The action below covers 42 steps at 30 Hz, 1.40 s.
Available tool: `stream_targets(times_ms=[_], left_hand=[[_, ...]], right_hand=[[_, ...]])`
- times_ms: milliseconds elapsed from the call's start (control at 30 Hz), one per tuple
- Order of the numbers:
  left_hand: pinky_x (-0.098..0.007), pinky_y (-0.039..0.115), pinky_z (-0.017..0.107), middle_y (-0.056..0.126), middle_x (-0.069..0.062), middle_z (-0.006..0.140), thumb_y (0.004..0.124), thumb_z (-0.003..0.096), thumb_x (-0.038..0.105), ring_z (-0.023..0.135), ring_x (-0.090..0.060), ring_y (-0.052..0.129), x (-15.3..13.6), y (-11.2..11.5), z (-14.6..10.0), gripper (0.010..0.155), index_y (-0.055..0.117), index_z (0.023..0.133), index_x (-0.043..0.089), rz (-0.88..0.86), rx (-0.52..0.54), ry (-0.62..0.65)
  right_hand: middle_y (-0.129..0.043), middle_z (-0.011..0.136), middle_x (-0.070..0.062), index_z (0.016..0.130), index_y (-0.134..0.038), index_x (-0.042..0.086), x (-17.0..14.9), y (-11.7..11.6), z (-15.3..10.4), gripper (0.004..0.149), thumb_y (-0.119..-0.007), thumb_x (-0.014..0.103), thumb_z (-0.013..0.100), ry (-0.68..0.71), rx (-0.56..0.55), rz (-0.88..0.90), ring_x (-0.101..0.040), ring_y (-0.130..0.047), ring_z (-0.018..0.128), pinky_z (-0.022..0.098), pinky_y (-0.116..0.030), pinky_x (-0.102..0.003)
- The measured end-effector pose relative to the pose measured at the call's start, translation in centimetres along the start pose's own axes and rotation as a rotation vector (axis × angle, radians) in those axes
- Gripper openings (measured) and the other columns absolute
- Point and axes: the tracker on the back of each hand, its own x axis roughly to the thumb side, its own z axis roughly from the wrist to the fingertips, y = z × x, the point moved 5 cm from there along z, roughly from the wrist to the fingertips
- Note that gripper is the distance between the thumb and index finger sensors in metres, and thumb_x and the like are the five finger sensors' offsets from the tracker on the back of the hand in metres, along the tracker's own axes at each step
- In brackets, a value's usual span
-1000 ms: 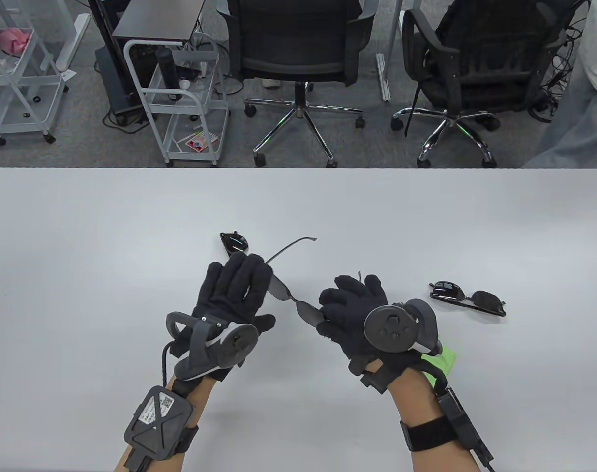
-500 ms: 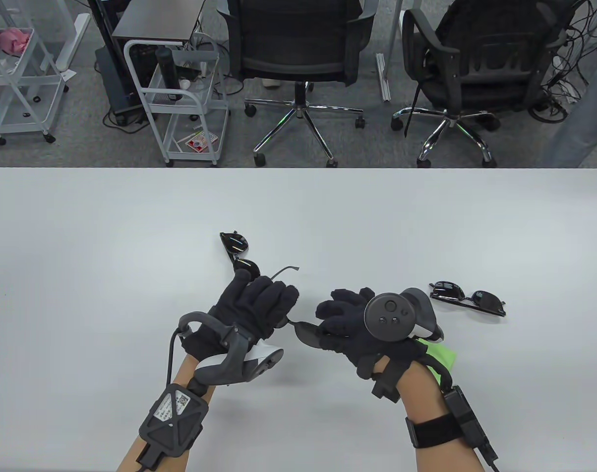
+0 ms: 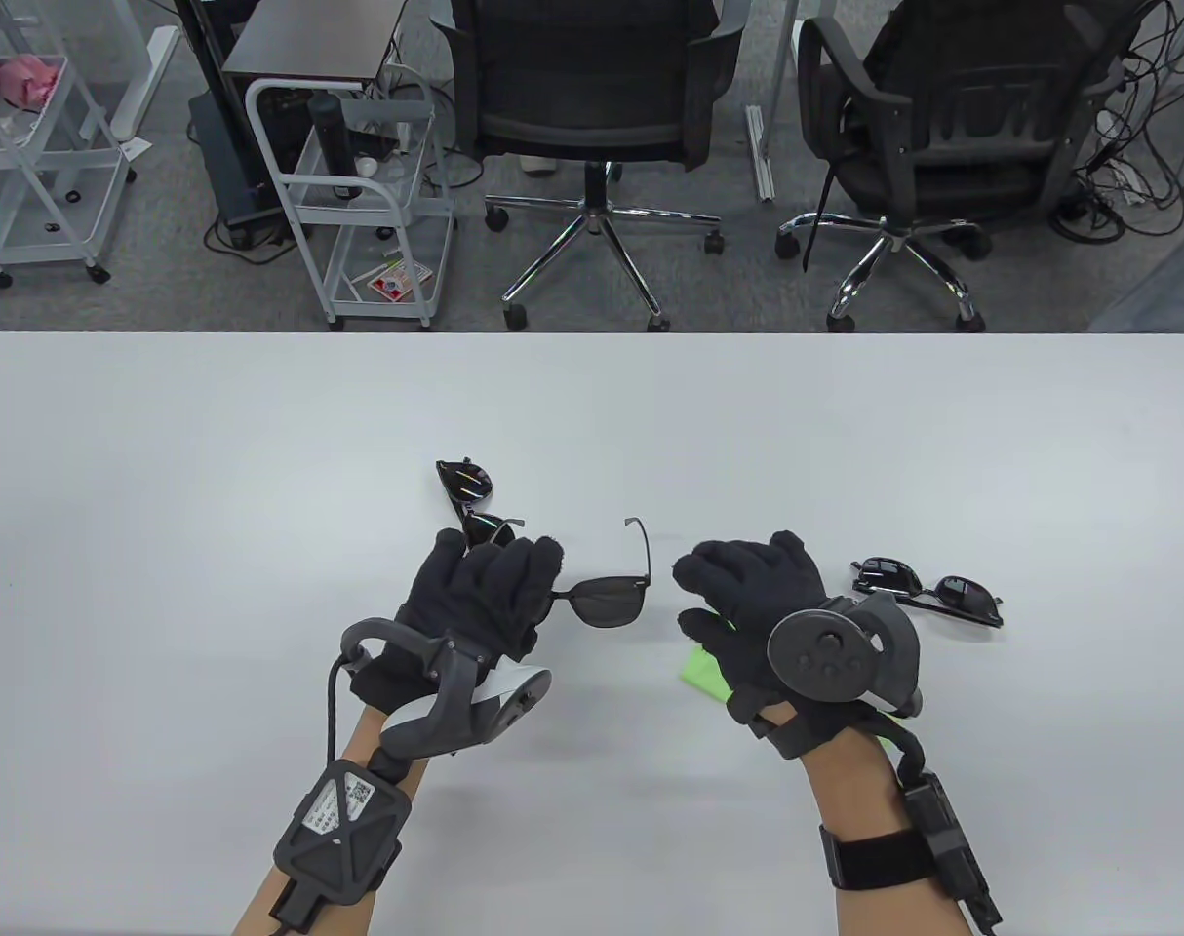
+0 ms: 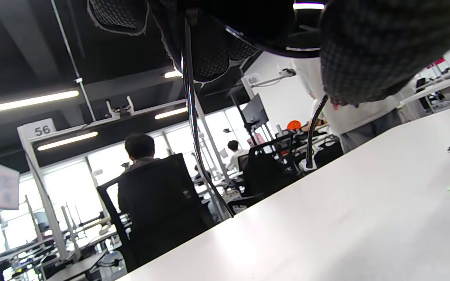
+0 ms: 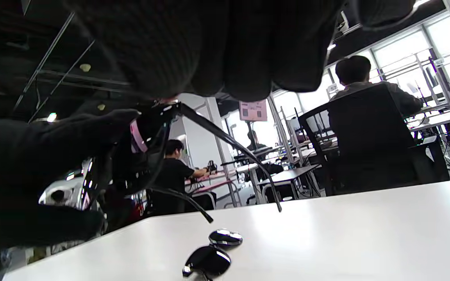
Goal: Dust sunglasses
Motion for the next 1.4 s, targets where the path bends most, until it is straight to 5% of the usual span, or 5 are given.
stream_targets(times_ms=[200,567,733,933,1400], left_hand=[[-0.049,0.060,0.078,0.064,0.012,0.105,0.089,0.0288,0.063,0.090,-0.011,0.084,0.5,1.2,0.3,0.095,0.042,0.107,0.036,0.030,-0.044,0.011],[-0.050,0.060,0.078,0.064,0.012,0.106,0.089,0.0288,0.063,0.091,-0.011,0.084,0.4,1.4,0.3,0.095,0.042,0.107,0.036,0.009,-0.056,-0.004],[-0.050,0.060,0.078,0.064,0.012,0.106,0.089,0.0287,0.063,0.091,-0.011,0.084,0.4,1.4,0.2,0.095,0.042,0.107,0.036,0.003,-0.060,-0.006],[-0.049,0.060,0.078,0.064,0.014,0.105,0.089,0.0285,0.064,0.090,-0.011,0.085,0.8,1.5,0.2,0.095,0.042,0.107,0.036,0.004,-0.067,0.006],[-0.049,0.059,0.079,0.063,0.015,0.106,0.088,0.0285,0.064,0.091,-0.010,0.083,1.7,0.2,0.0,0.095,0.040,0.106,0.037,-0.049,-0.007,0.033]], right_hand=[[-0.098,0.081,-0.007,0.078,-0.094,0.020,-1.6,-6.9,-1.0,0.042,-0.095,0.024,0.036,0.031,0.529,-0.308,-0.033,-0.099,0.070,0.061,-0.067,-0.065],[-0.070,0.106,-0.008,0.098,-0.067,0.023,-5.1,-12.8,-5.0,0.076,-0.102,0.027,0.031,0.044,0.859,-0.665,-0.036,-0.089,0.088,0.064,-0.063,-0.065],[-0.094,0.088,-0.005,0.086,-0.081,0.019,-1.8,-13.8,-4.8,0.062,-0.100,0.039,0.030,0.301,0.749,-0.892,-0.021,-0.108,0.068,0.063,-0.075,-0.054],[-0.109,0.062,-0.004,0.069,-0.097,0.018,-2.8,-12.3,-3.6,0.042,-0.097,0.038,0.032,0.129,0.577,-0.692,-0.015,-0.115,0.040,0.056,-0.082,-0.049],[-0.108,0.068,-0.003,0.073,-0.096,0.017,-6.8,-6.6,-2.9,0.042,-0.094,0.036,0.035,-0.260,0.155,0.652,-0.020,-0.115,0.046,0.054,-0.081,-0.052]])
